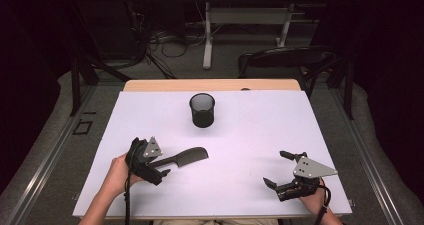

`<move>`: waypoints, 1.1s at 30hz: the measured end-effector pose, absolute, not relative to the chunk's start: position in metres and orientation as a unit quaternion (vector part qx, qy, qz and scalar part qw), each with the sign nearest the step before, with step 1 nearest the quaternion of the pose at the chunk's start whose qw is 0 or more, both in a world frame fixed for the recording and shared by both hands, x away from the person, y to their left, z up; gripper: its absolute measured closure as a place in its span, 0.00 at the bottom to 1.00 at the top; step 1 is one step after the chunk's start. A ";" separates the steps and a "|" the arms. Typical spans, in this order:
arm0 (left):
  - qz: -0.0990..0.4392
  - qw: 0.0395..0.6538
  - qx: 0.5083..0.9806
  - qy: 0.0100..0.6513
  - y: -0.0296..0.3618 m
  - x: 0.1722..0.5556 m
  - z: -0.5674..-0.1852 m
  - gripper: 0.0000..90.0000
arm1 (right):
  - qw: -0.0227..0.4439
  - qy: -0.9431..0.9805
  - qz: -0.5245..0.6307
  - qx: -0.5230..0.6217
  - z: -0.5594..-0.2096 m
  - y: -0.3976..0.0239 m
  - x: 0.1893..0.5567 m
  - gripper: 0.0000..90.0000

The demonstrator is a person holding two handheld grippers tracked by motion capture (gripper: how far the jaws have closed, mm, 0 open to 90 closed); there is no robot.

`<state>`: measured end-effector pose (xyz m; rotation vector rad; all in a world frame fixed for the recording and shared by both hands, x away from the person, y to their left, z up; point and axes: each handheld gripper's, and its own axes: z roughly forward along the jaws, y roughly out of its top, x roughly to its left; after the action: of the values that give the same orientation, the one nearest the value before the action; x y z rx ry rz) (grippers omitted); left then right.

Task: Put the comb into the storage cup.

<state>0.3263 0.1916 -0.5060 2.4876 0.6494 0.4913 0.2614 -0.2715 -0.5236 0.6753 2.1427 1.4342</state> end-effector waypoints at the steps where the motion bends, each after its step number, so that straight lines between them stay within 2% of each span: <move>1: 0.183 0.257 0.918 0.239 0.191 0.327 -0.506 0.00 | 0.237 0.781 0.523 0.245 -0.524 -0.271 0.262 0.00; 10: 0.180 0.249 0.924 0.227 0.190 0.337 -0.503 0.00 | 0.235 0.783 0.521 0.244 -0.524 -0.271 0.261 0.00; 33: 0.153 0.167 0.959 0.170 0.170 0.365 -0.505 0.00 | 0.224 0.789 0.517 0.245 -0.526 -0.270 0.263 0.00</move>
<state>0.3650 0.1705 -0.5053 2.7301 0.4833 0.4351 0.2633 -0.2699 -0.5257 0.6769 2.1784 1.4259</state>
